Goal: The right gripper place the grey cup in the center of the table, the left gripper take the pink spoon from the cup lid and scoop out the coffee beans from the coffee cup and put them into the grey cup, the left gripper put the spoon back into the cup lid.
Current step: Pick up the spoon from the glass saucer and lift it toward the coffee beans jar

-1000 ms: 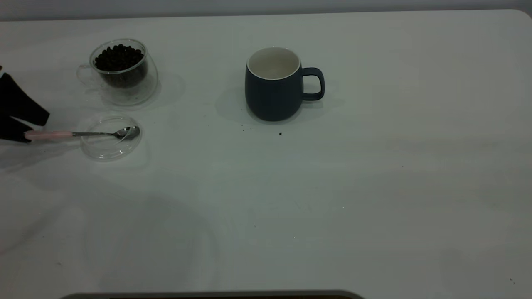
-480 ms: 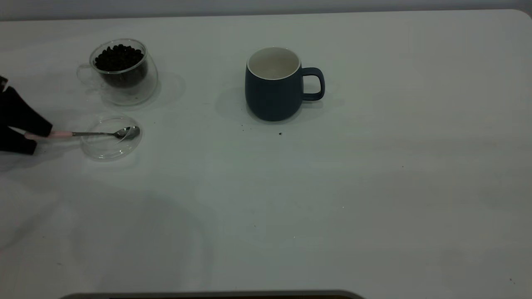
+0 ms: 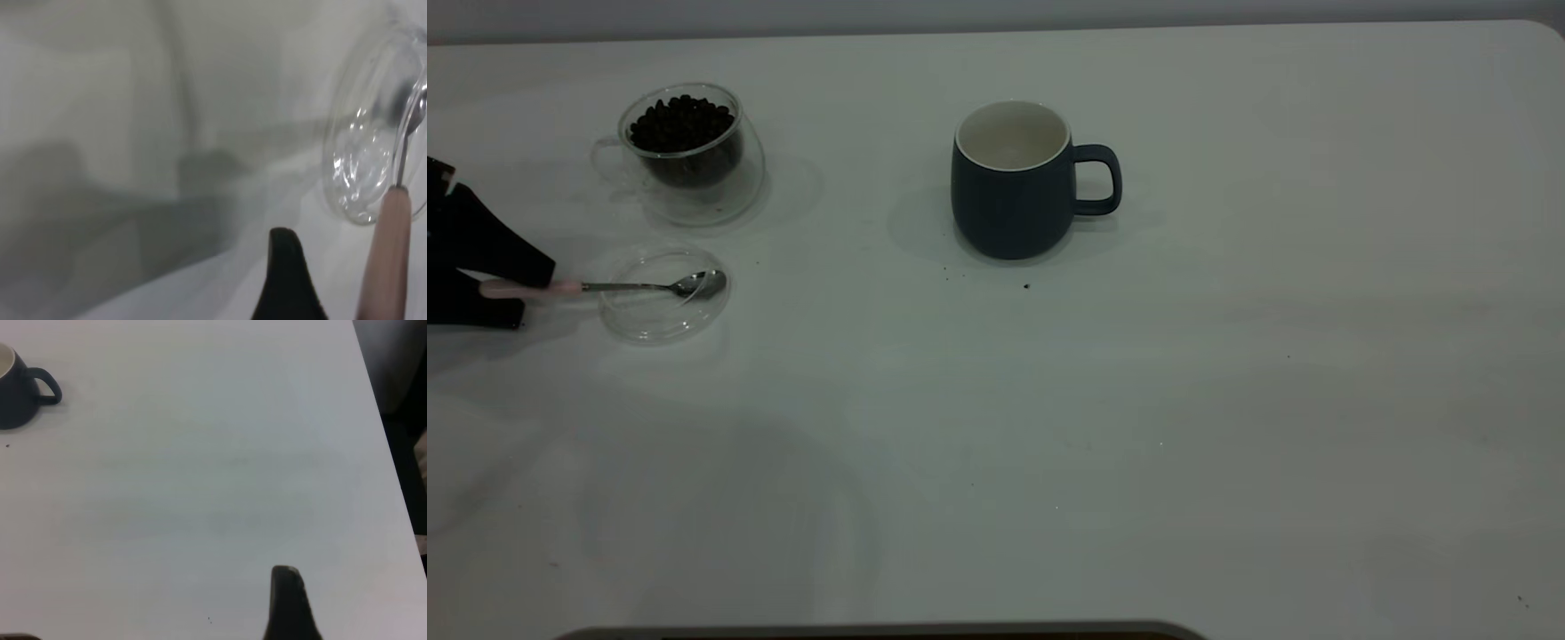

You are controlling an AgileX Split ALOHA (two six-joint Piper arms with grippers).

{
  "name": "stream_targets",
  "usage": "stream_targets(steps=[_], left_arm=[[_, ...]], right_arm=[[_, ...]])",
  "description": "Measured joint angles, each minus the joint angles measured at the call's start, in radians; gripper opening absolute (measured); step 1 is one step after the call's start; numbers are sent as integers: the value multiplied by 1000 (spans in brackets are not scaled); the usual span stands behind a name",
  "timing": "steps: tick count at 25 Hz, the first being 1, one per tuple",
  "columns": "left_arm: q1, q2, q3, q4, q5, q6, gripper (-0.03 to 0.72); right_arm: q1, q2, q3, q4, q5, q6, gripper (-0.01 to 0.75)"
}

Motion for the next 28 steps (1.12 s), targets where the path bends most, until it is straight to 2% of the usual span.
stream_targets(steps=[10,18,23,28], left_arm=[[0,11,3,-33,1,9,567],[0,35,5,-55,3,16,495],[-1,35,5,-55,3,18,426],[-1,35,5,-58,21,18,302]], right_arm=[[0,0,0,0,0,0,531],[0,0,0,0,0,0,531],[0,0,0,0,0,0,531],[0,0,0,0,0,0,531]])
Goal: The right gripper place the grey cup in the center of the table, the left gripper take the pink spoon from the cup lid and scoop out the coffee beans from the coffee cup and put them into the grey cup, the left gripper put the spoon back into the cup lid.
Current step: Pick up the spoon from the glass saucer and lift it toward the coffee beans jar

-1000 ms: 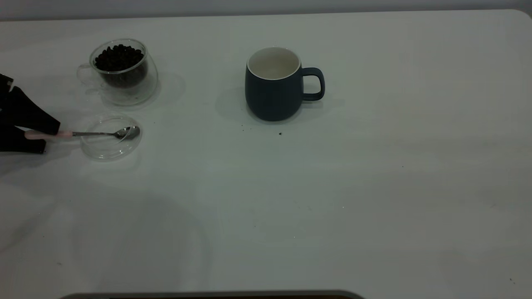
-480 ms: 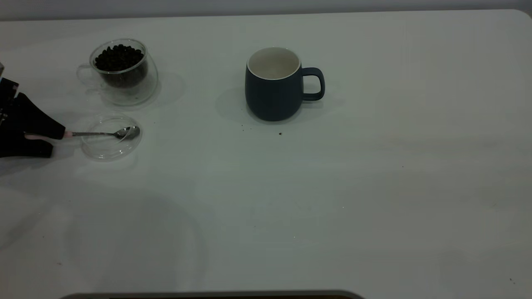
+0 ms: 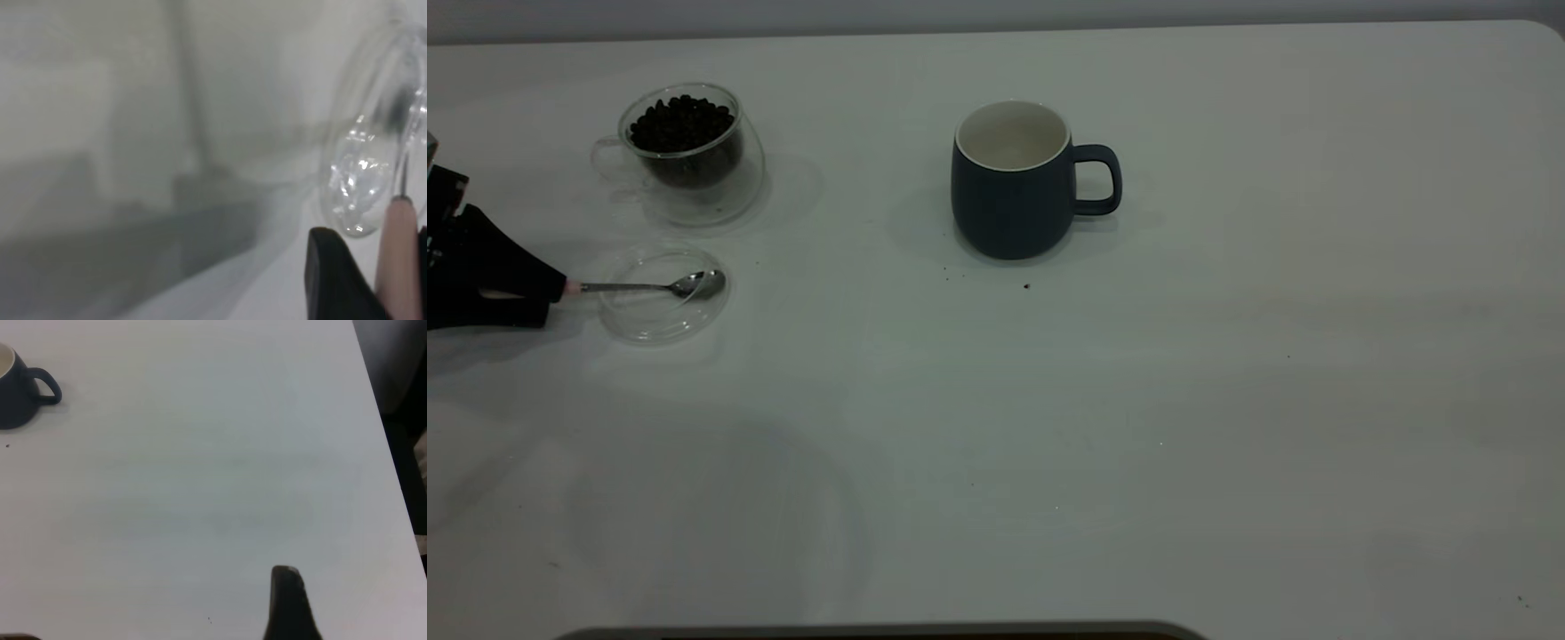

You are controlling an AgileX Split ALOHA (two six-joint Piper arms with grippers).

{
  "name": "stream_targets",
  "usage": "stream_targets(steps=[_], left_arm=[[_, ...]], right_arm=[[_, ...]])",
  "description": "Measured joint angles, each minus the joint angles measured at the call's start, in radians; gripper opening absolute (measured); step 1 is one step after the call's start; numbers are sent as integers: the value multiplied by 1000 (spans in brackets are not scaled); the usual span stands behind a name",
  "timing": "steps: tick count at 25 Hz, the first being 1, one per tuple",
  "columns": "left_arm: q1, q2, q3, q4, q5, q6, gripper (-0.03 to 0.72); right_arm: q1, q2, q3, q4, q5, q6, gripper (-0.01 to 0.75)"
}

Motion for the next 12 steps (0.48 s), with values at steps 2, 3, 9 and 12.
stream_targets(steps=[2,3,9,12], left_arm=[[0,-6,0,-5,17,1,259],[0,-10,0,-6,23,1,241],[0,-53,0,-6,26,1,188],[0,-79,0,1,19,-15,175]], right_arm=[[0,0,0,0,0,0,531],[0,0,0,0,0,0,531],[0,0,0,0,-1,0,531],[0,0,0,0,-1,0,531]])
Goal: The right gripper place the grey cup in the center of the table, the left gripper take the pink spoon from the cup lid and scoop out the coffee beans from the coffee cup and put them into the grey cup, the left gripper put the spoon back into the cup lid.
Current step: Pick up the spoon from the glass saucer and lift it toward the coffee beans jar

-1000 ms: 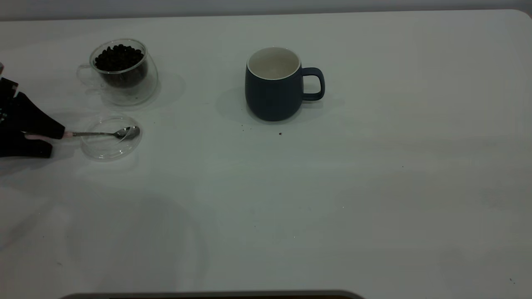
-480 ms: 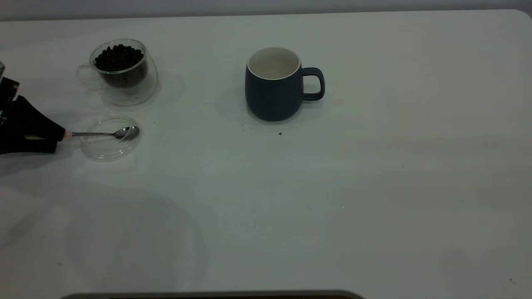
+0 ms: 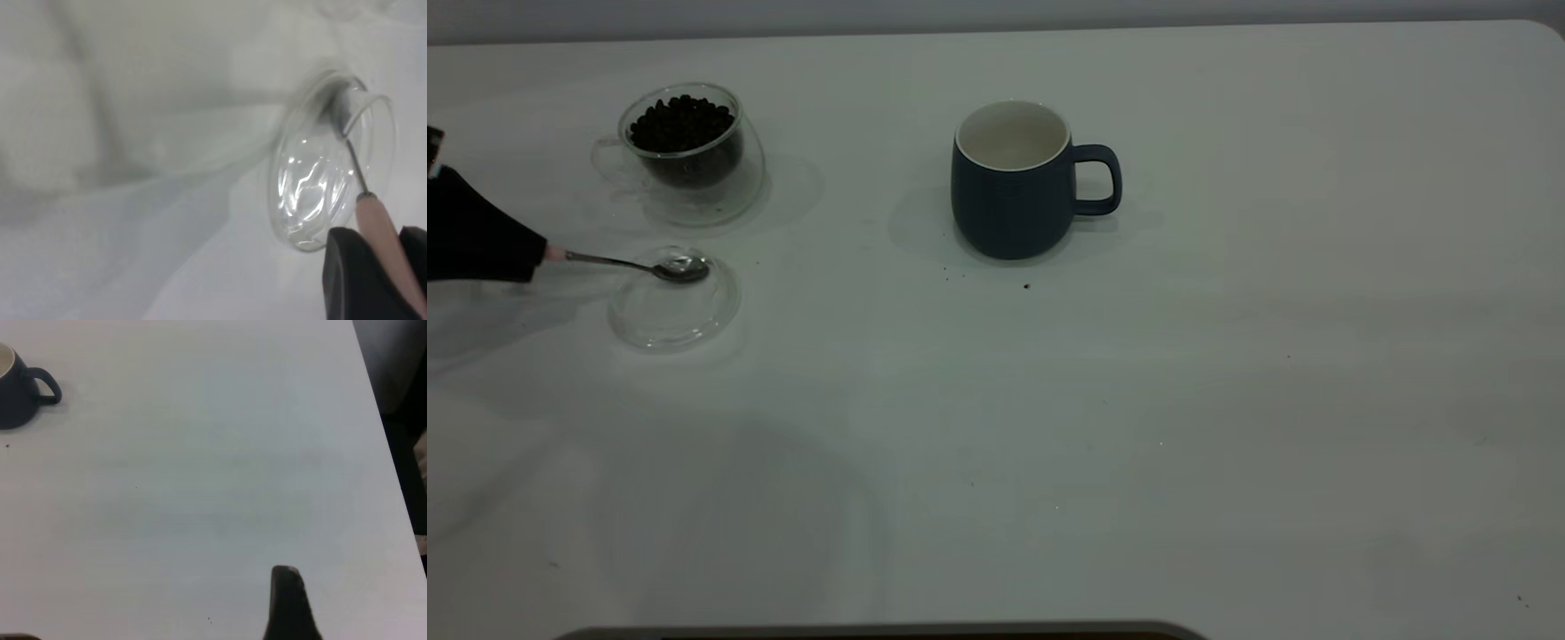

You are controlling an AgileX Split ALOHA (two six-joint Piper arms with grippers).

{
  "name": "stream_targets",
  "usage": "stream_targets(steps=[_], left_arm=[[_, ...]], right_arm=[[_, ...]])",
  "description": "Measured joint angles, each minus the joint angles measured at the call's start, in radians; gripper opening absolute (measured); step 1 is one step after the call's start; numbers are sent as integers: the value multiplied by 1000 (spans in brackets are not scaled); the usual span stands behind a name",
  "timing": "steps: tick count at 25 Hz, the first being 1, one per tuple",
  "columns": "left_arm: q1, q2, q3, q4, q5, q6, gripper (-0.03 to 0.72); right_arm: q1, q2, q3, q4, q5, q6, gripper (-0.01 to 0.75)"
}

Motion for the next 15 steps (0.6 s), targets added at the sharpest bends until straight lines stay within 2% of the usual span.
stream_targets(steps=[9,15], left_arm=[[0,-19,0,8,48,-34,168],[0,-19,0,9,60,-34,119]], right_arm=[[0,0,0,0,0,0,531],[0,0,0,0,0,0,531]])
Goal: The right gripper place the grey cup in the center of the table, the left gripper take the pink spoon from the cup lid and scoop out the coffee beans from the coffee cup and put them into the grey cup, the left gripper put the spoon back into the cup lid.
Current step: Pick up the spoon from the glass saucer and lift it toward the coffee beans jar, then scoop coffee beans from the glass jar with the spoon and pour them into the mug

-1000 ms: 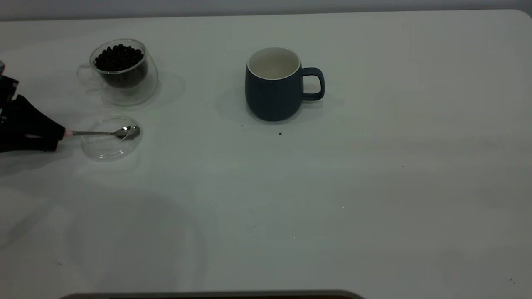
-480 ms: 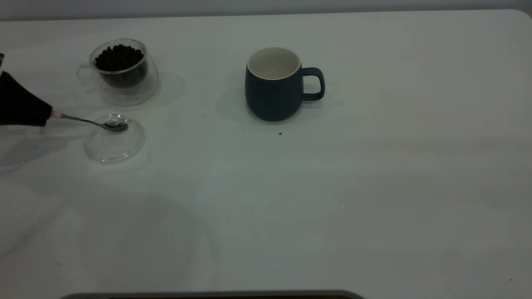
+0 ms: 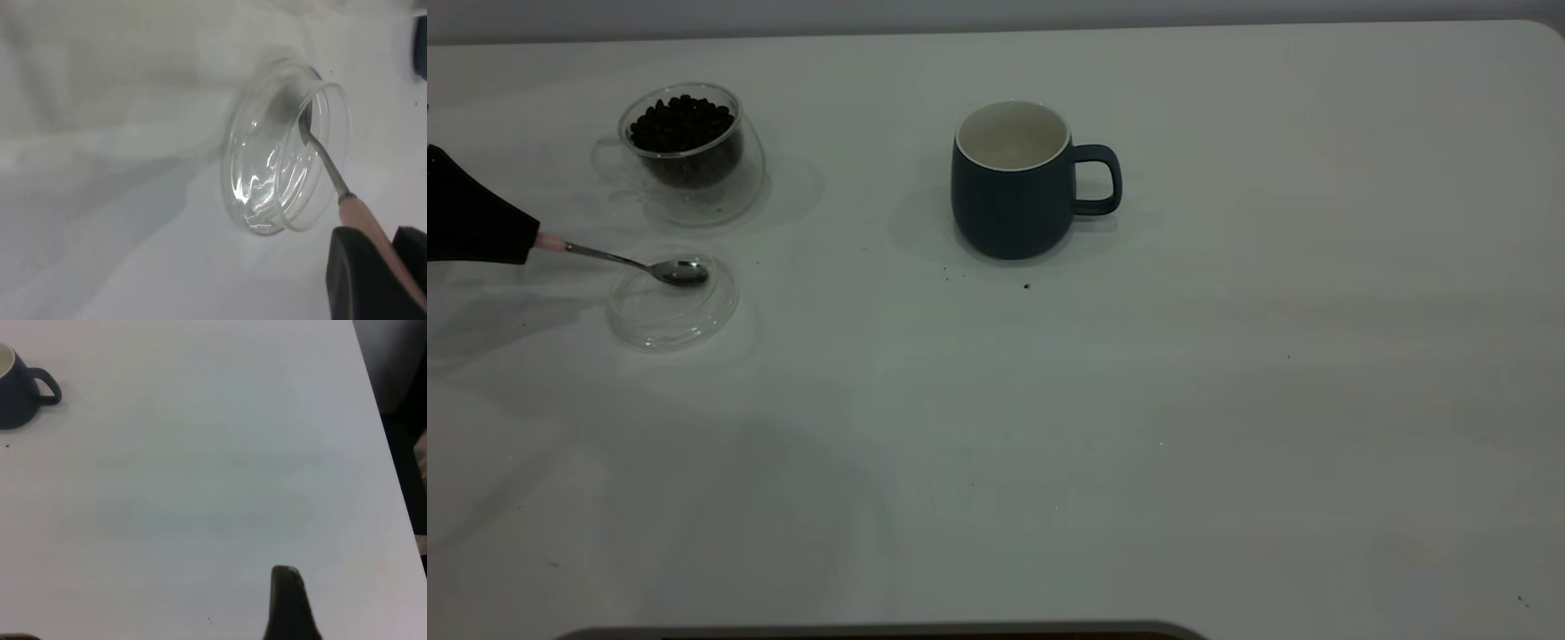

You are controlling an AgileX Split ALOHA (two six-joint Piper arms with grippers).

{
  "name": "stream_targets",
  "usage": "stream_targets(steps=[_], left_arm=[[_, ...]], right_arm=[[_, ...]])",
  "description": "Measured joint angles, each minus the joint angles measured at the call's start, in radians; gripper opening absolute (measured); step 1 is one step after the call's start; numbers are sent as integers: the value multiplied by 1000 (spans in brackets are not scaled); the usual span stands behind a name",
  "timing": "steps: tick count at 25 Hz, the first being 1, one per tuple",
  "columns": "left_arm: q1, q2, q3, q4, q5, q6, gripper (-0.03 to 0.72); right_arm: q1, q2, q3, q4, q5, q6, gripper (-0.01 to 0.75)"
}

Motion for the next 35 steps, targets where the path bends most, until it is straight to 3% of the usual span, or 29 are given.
stream_targets(steps=[10,19,25,29,35], left_arm=[[0,-2,0,6,52,0,119],[0,-132,0,123,111,2,119],[0,-176,-47,1,182,73,119],[0,-178,-115,-101,181,79,119],[0,-163,-130,-134,44,88,119]], right_arm=[[0,0,0,0,0,0,531],[0,0,0,0,0,0,531],[0,0,0,0,0,0,531],[0,0,0,0,0,0,531],[0,0,0,0,0,0,531]])
